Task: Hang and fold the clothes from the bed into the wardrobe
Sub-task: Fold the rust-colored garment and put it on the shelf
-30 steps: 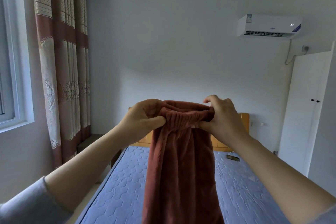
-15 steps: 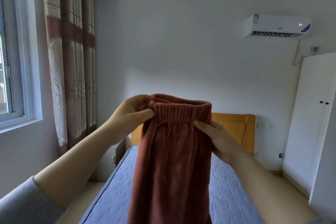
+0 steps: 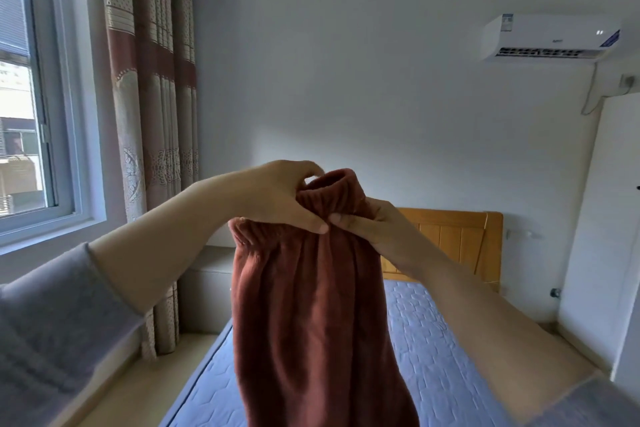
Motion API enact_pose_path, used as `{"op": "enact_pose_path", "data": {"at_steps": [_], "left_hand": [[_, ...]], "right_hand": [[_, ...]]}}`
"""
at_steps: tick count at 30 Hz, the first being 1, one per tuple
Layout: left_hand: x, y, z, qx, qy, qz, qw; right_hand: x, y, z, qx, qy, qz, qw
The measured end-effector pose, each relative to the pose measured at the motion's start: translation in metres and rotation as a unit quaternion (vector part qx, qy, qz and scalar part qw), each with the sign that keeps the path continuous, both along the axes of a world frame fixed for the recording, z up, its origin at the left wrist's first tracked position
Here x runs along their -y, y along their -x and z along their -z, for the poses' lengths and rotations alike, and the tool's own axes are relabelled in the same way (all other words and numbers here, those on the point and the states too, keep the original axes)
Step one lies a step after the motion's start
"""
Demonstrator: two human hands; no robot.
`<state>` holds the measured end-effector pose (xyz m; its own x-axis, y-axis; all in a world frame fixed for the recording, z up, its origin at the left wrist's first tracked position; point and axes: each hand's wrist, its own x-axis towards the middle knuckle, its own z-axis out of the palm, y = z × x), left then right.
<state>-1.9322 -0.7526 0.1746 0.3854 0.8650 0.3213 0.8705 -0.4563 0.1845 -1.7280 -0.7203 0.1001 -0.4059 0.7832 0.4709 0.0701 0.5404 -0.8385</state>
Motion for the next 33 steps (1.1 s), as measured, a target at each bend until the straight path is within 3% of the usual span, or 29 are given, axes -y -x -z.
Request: {"op": "enact_pose_path", "data": {"at_steps": [5, 14, 22, 26, 29, 33], "left_hand": [[-0.013, 0.003, 0.007, 0.085, 0.078, 0.010, 0.993], [-0.039, -0.012, 0.021, 0.135, -0.056, -0.027, 0.989], [-0.046, -0.023, 0.013, 0.196, -0.134, -0.019, 0.971], [-0.045, -0.024, 0.011, 0.206, -0.150, -0.018, 0.967], [-0.047, -0.021, 0.011, 0.208, -0.154, -0.023, 0.966], [-0.050, -0.020, 0.014, 0.215, -0.152, -0.033, 0.964]], "right_hand": [[0.001, -0.004, 0.011, -0.028, -0.018, 0.048, 0.998], [-0.013, -0.037, 0.094, 0.086, 0.075, 0.196, 0.974], [-0.016, -0.057, 0.161, 0.139, 0.129, 0.221, 0.957], [-0.023, -0.061, 0.178, 0.142, 0.215, 0.233, 0.938], [-0.019, -0.066, 0.183, 0.108, 0.347, 0.200, 0.910], [-0.020, -0.072, 0.193, -0.049, 0.449, 0.121, 0.884]]}}
